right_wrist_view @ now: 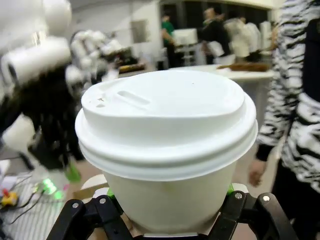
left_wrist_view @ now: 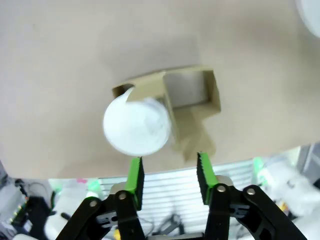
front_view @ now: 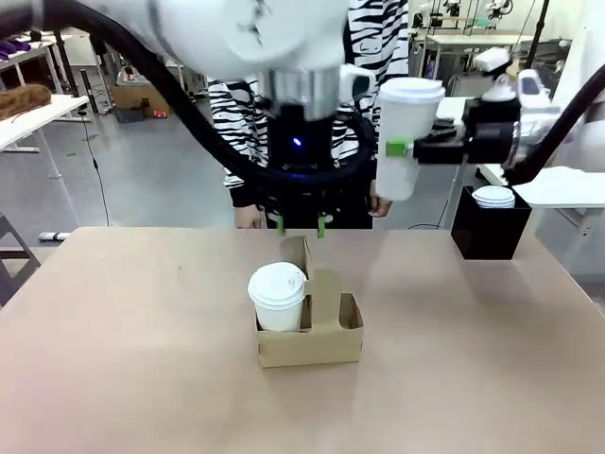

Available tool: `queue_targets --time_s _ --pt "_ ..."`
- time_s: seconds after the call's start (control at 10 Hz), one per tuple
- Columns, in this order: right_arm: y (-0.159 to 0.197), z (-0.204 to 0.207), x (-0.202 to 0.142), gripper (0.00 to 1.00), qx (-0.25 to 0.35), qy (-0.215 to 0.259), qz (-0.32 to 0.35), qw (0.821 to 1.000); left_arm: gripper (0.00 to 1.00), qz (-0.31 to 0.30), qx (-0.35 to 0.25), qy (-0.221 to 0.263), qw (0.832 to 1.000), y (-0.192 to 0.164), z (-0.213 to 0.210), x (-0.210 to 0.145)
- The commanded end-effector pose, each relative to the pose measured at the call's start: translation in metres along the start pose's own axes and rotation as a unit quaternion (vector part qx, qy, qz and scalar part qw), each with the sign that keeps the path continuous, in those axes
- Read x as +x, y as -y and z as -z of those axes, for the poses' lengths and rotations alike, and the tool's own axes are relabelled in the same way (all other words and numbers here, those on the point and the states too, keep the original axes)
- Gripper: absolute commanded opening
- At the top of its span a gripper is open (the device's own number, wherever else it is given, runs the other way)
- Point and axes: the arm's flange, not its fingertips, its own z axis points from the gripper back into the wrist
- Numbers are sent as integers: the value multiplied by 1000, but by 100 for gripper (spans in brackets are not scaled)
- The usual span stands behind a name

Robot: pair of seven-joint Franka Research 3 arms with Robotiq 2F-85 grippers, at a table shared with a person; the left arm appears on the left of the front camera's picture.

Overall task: Pour a drink into a cup and package it in a carrier.
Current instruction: Insert the held 600 ml Paper Cup into the Cup Carrier.

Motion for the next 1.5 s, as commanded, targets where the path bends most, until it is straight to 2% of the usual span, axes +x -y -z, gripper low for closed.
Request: queue_targets --time_s 0.0,0.1,0.2,0.4,0.5,0.6,0.8,0.9,1.0,1.1,1.2,1.3,1.4 --pt "13 15 -21 80 114 -15 -5 993 100 98 -4 -10 995 -64 -18 -28" --pt "8 24 -37 80 145 -3 -5 989 100 170 -9 4 985 -103 -28 -42" --pt "5 33 -48 80 163 6 -10 987 100 200 2 24 980 -131 -30 -54" --pt "-3 52 -70 80 196 23 -21 980 100 269 15 58 961 -161 -11 -71" --pt "-4 51 -71 80 181 42 -26 982 100 218 15 70 973 -162 8 -63" --pt "-7 48 -71 80 178 13 -6 984 100 239 18 25 971 -149 -33 -61" --pt "-7 48 -71 80 178 13 -6 984 100 239 18 25 971 -149 -33 -61" --pt "-6 51 -78 80 182 19 -11 983 100 243 21 39 969 -160 -18 -66" --pt "-9 60 -88 80 197 35 -11 980 100 279 -10 47 959 -172 -9 -70" --pt "-9 66 -95 80 209 46 -12 977 100 313 -14 69 947 -186 -2 -74" --pt "-10 74 -102 80 219 41 -8 975 100 373 15 96 923 -198 12 -76" --pt "-12 81 -109 80 232 41 -6 972 100 426 9 96 899 -212 32 -75" --pt "-13 86 -115 80 243 40 8 969 100 428 -3 58 902 -229 46 -73"
